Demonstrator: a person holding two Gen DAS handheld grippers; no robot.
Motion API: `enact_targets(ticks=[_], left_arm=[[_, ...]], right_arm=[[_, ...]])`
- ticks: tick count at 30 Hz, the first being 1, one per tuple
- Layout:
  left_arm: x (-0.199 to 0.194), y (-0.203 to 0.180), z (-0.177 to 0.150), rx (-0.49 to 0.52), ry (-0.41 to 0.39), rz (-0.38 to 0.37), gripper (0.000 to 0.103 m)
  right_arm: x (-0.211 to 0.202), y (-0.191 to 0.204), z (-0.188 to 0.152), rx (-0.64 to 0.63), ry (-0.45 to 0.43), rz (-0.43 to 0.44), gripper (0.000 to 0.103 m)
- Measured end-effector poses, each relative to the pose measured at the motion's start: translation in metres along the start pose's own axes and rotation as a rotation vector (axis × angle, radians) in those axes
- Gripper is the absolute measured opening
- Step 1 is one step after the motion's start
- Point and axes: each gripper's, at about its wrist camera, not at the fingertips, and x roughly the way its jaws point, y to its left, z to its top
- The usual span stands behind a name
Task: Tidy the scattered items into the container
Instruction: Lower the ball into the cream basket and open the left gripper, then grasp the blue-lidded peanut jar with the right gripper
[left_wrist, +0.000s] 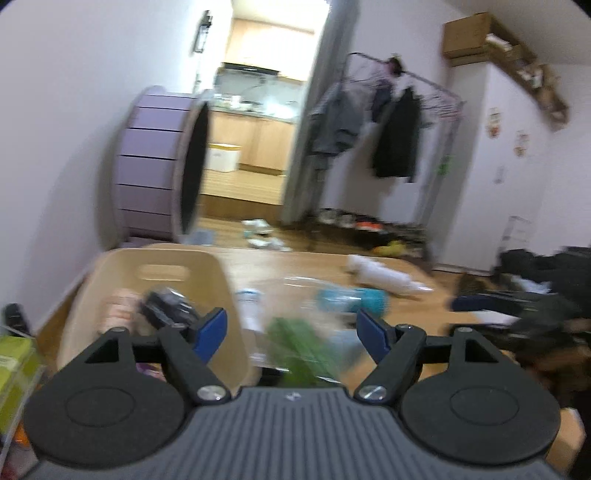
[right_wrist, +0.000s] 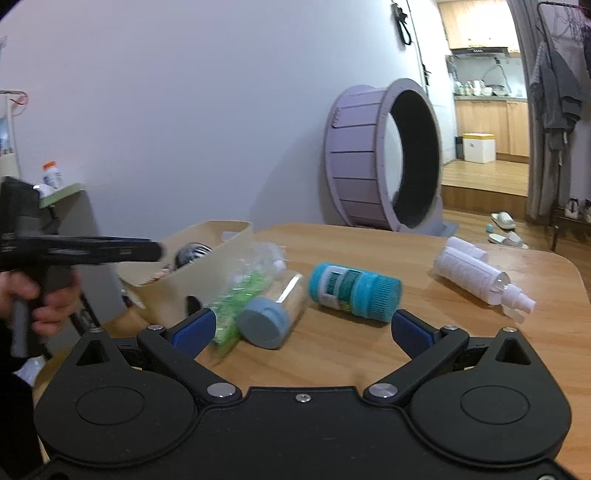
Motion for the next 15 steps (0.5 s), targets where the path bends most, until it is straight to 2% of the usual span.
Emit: enact_targets(ticks=[5, 8, 15], left_arm=[[0.004, -0.026, -0.012, 0.047, 0.018, -0.065, 0.076], [0.007, -0.030, -0.015, 0.069, 0.016, -0.043, 0.076], [0.001, -0.011, -0.010, -0.015, -0.016, -0.015, 0.076]], right_arm=[[0.012, -0.010, 0.004, -0.005, 0.021, -0.034, 0.102], [0.022, -0.012, 0.007, -0.002, 0.036, -0.030, 0.102], [0.049, 0.023, -0.002, -0.077, 0.056, -0.004, 0.101]])
